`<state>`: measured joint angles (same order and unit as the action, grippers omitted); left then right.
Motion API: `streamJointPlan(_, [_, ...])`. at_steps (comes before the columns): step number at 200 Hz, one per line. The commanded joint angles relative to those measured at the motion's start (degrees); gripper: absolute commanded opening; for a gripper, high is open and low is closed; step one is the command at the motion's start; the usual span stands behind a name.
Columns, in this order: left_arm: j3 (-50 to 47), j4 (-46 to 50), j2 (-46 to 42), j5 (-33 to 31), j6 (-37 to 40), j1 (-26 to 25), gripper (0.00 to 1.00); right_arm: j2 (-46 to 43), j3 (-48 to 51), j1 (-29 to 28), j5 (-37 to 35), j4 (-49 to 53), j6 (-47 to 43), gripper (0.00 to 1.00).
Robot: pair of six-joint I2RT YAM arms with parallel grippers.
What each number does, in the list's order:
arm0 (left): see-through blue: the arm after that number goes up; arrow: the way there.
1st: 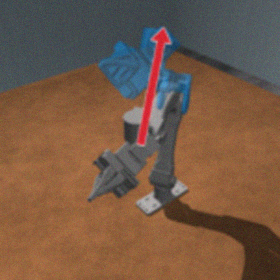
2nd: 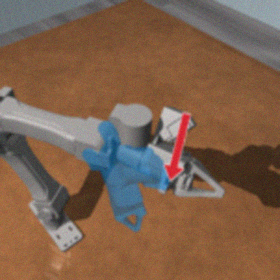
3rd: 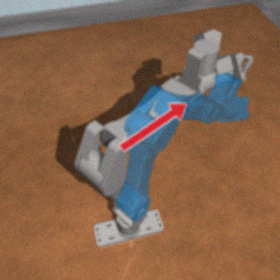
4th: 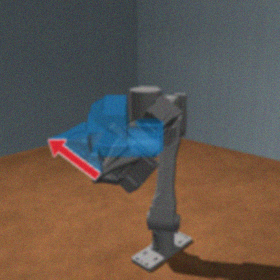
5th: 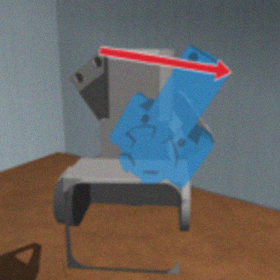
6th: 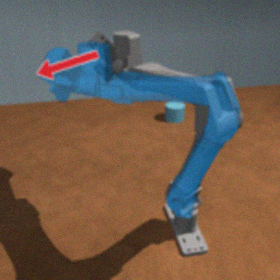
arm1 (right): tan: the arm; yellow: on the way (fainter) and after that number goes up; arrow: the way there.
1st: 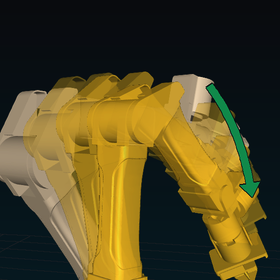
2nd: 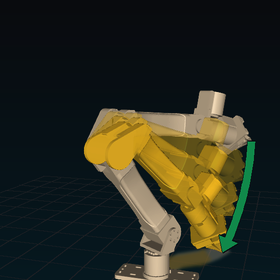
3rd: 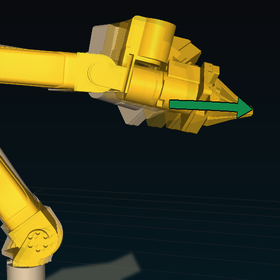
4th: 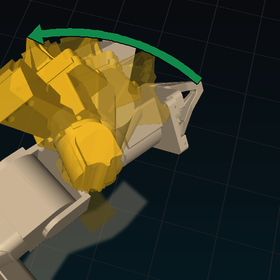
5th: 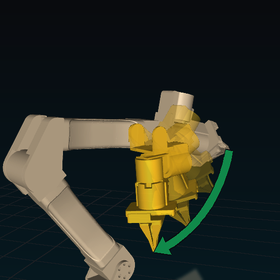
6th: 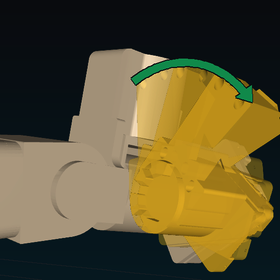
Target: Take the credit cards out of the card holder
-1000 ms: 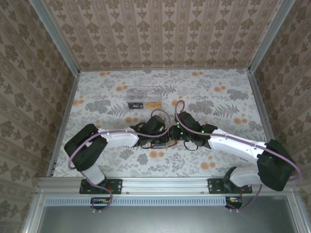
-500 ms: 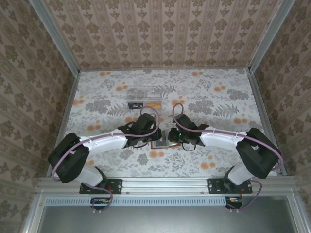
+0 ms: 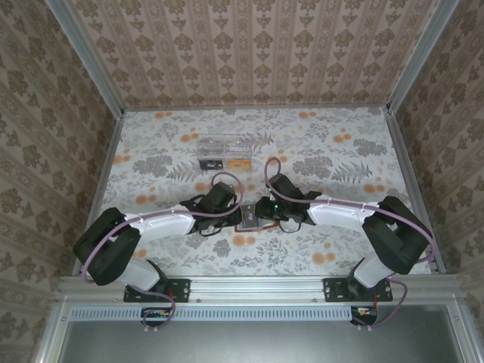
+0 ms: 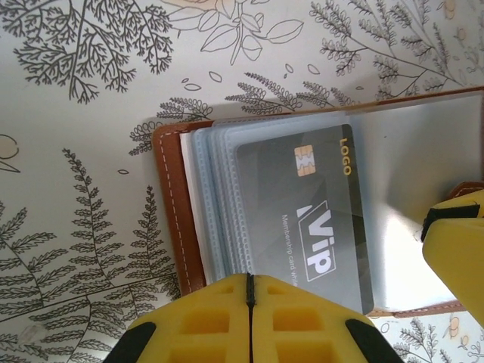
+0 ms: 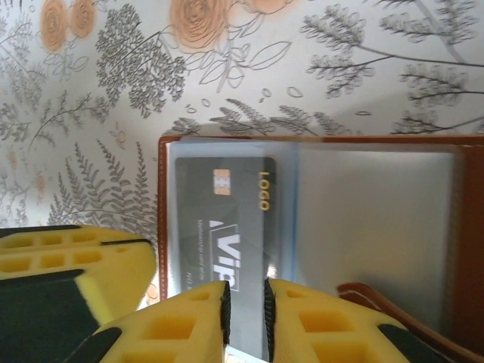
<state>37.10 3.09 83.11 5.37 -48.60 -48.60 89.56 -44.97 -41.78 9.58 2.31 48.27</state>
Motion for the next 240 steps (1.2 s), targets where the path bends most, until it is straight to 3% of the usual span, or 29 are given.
streamJointPlan(1, [-0.9,-0.78,0.53,0.35,0.88,0.17,0.07,1.88,-1.6,-0.23,3.01,-1.59,0.86,0.24])
streamJointPlan(99, [0.47,-0.28,5.86,0.26,-0.24,0.19,0.05,4.04,-0.39,0.67,2.38,-1.16,-0.11,0.23])
streamJointPlan(240, [1.28,2.34,5.61,-0.53,-0.35,0.09,0.03,2.56,1.72,2.2,1.42,-1.36,0.15,0.22])
